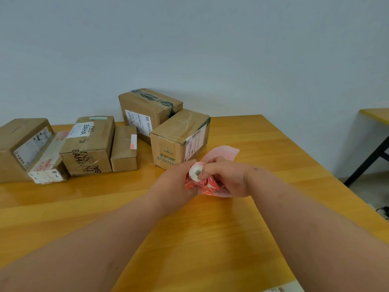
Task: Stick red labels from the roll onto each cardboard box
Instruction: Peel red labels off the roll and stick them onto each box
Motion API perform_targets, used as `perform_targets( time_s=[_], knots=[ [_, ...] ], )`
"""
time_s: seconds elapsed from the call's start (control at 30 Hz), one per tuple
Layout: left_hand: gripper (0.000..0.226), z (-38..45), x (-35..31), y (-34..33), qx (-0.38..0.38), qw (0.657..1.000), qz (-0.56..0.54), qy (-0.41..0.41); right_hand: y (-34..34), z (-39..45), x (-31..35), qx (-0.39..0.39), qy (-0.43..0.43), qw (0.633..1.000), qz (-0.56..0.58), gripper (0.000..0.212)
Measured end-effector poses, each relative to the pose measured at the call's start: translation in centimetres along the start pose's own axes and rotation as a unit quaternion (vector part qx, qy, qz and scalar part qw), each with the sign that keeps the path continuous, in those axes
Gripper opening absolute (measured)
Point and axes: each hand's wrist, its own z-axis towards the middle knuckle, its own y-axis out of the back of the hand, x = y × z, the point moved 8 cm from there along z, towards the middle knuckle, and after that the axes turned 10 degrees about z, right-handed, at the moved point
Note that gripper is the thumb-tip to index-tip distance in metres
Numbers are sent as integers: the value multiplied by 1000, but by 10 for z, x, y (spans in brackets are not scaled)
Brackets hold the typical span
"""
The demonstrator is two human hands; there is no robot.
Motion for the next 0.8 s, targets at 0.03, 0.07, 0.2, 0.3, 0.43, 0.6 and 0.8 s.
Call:
perform_targets(
  time_s=[0.03, 0.07, 0.2, 0.3, 0.43, 0.6, 0.8],
  knots=[
    [58, 0, -1, 2, -7, 1000, 4, 2, -1, 0, 2, 2, 5, 1000, 2, 57],
    [67, 0, -1, 3, -11, 1000, 16, 10, -1, -1, 4, 0, 16, 1000, 8, 52],
    [69, 4, -7, 6, -21, 998, 53, -4, 9, -1, 8, -28, 25, 999, 14, 56],
    [63, 10, -12, 4, -10, 998, 53, -14, 13, -3, 9, -34, 17, 999, 19, 50],
    [55, 20, -23, 4, -3, 999, 29, -25, 19, -3, 19, -49, 24, 998, 11, 40],
    [58, 39, -34, 0, 11, 998, 54, -25, 29, -6, 28, -81, -8, 994, -77, 20],
    [61, 53, -27, -9, 38, 997, 64, 11, 44, -5, 47, -142, 28, 979, -143, 24]
  ],
)
